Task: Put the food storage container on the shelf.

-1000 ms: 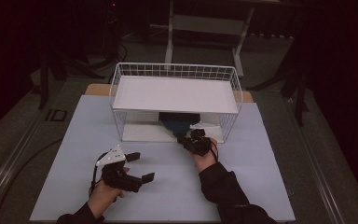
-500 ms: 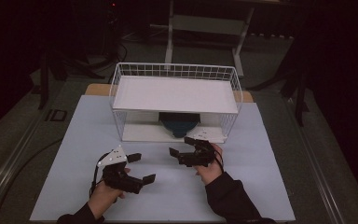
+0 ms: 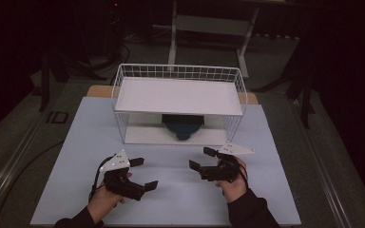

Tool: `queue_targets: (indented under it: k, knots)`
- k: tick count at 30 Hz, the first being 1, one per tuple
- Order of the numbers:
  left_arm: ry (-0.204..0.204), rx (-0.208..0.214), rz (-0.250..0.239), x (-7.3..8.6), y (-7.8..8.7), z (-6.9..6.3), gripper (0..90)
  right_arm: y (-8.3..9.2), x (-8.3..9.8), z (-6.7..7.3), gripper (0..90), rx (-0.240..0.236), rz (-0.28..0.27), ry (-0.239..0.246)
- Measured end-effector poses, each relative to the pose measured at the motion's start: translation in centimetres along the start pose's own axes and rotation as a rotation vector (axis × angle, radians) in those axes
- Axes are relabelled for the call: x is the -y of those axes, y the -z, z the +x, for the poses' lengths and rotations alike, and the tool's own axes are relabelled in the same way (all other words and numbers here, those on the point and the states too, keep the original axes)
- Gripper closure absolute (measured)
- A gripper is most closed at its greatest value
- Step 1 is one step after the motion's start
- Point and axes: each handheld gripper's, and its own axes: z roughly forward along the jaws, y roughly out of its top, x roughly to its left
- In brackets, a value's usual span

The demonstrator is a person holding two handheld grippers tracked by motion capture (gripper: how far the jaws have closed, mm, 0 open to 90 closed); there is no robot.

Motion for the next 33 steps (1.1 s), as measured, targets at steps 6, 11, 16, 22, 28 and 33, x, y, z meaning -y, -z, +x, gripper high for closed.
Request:
queue_targets:
  k: [6, 11, 16, 22, 28, 33]
  knots:
    - [0.002, -0.021, -0.005, 0.3, 1.4, 0.1, 0.0, 1.8, 1.0, 0.1, 15.4, 0.019, 0.004, -0.006]
    - [-0.001, -0.036, -0.014, 0.5, 2.1, 0.1, 0.0, 2.8, 1.6, 0.1, 15.5, 0.02, 0.002, -0.015]
    - [-0.003, -0.051, -0.019, 0.9, 2.6, 0.1, 0.0, 4.1, 2.4, 0.2, 15.5, 0.022, 0.013, 0.006]
    - [0.004, -0.058, -0.025, 1.3, 2.9, 0.2, 0.0, 5.2, 3.3, -0.1, 15.5, 0.031, 0.017, -0.001]
    - [0.003, -0.062, -0.011, 1.6, 2.7, 0.4, 0.0, 6.5, 4.3, -0.8, 15.6, 0.068, 0.023, -0.001]
    - [-0.009, -0.072, -0.008, 1.8, 2.6, 0.4, 0.0, 7.0, 5.0, -1.4, 15.5, 0.09, 0.042, 0.004]
